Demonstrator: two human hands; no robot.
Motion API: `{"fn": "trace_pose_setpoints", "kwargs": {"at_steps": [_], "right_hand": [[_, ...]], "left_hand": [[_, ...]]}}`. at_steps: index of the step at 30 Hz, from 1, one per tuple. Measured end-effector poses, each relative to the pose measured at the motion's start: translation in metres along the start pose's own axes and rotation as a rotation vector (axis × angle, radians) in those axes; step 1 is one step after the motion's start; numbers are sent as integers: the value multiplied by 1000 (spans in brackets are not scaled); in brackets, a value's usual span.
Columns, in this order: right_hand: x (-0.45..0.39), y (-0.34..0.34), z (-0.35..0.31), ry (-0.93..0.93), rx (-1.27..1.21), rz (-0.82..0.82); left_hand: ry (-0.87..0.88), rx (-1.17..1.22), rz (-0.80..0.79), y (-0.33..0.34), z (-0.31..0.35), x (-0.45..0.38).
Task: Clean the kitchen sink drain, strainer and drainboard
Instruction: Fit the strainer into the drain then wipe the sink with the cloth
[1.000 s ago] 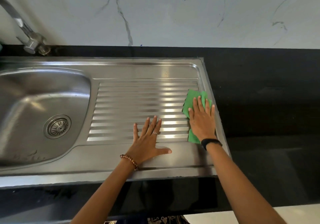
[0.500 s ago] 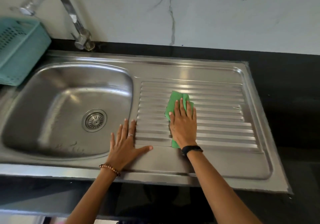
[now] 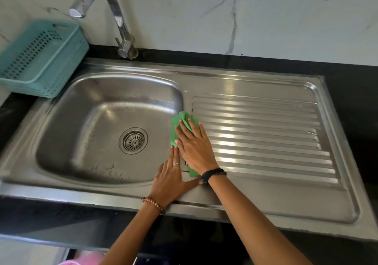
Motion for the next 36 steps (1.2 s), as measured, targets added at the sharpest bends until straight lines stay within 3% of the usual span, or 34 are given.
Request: {"fn": "trace_pose_setpoints", "kwargs": {"at_steps": [7, 18, 25, 29, 36], "right_hand": [[44, -1, 32, 100, -30, 4], [142, -23, 188, 342, 41, 24], [190, -32, 265, 483, 97, 45], [218, -29, 272, 604, 14, 71], [237, -24, 262, 609, 44, 29]], "left_hand": [[10, -217, 32, 18, 26, 16], [216, -204, -74, 93, 177, -8], [195, -272, -117, 113, 201, -15], [195, -298, -115, 112, 201, -14], [190, -322, -123, 114, 200, -15]]}}
Point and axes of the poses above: each hand's wrist, its own x-axis away from the middle knuckle, its own y-axis out of the palm, z = x × y, the point moved 6 cm from there along -x, towards the middle knuckle
